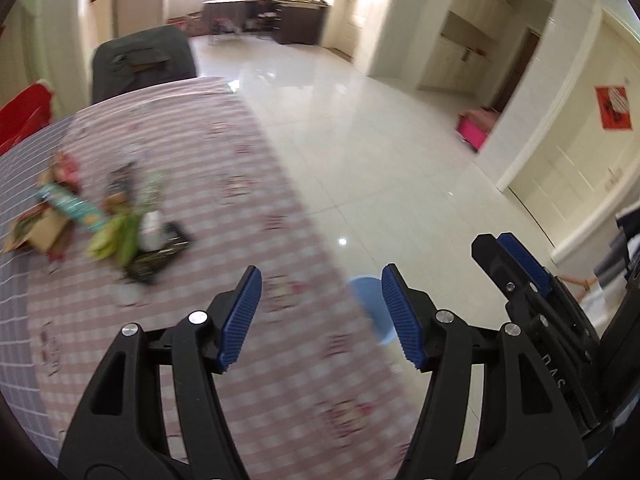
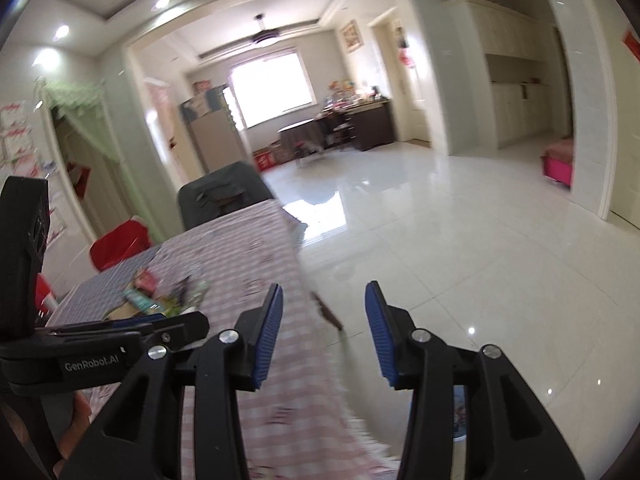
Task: Collect trash
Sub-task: 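Move both open grippers back toward the remaining table trash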
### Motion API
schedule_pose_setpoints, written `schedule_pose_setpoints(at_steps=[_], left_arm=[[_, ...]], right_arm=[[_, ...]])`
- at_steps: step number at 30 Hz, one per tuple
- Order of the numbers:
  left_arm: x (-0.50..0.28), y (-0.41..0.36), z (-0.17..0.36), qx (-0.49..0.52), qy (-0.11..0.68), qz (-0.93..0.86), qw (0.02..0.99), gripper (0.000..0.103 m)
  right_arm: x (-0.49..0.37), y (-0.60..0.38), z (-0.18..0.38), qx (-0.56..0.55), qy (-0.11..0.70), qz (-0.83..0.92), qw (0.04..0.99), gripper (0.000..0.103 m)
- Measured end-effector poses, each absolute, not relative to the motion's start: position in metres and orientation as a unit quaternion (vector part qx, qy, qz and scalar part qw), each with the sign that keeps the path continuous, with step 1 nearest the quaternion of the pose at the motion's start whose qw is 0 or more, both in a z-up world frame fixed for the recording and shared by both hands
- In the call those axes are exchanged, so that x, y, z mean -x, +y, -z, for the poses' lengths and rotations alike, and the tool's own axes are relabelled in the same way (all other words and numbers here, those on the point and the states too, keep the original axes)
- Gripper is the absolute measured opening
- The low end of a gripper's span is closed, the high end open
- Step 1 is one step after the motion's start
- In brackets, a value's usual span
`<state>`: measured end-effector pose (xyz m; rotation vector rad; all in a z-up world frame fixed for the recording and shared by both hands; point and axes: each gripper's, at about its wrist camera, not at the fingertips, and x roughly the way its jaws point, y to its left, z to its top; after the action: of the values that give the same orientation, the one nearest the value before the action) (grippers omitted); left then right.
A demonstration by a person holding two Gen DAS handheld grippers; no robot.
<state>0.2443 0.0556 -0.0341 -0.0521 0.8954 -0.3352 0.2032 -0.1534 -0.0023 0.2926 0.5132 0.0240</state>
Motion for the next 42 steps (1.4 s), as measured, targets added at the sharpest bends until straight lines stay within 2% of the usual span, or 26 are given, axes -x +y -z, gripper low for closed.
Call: schedule_pose_setpoints(at_steps=[13, 29, 34, 38, 39, 42], left_arm=[[-0.284, 0.219, 0.078, 0.073, 0.471, 0.058, 0.877, 0.062], [-0.356, 0.234, 0.119, 0.091, 0.507, 0.063, 0.855, 0.061], [-0.369, 0.233, 0.130, 0.086, 0.513, 0.061, 0.852, 0.039], [-0.372, 0.236, 0.134, 0.079, 0.509, 0.059, 0.855, 0.025], [-0.371, 0.237, 0.134, 0.076, 0.506, 0.058, 0.857, 0.016], [-0.370, 0.241, 0.131, 0.082, 0.503, 0.062, 0.858, 0.008]], right_arm=[[-0.285, -0.010, 0.026, -0.082, 0.331, -0.093, 0.936, 0.043], [-0.365, 0.051, 0.075, -0.038, 0.407, -0.139, 0.902, 0.043], [-0.378, 0.055, 0.085, -0.033, 0.421, -0.145, 0.895, 0.043], [-0.384, 0.062, 0.088, -0.028, 0.427, -0.155, 0.890, 0.043], [-0.386, 0.064, 0.089, -0.025, 0.429, -0.158, 0.889, 0.043], [-0.390, 0.071, 0.092, -0.021, 0.434, -0.166, 0.885, 0.043]])
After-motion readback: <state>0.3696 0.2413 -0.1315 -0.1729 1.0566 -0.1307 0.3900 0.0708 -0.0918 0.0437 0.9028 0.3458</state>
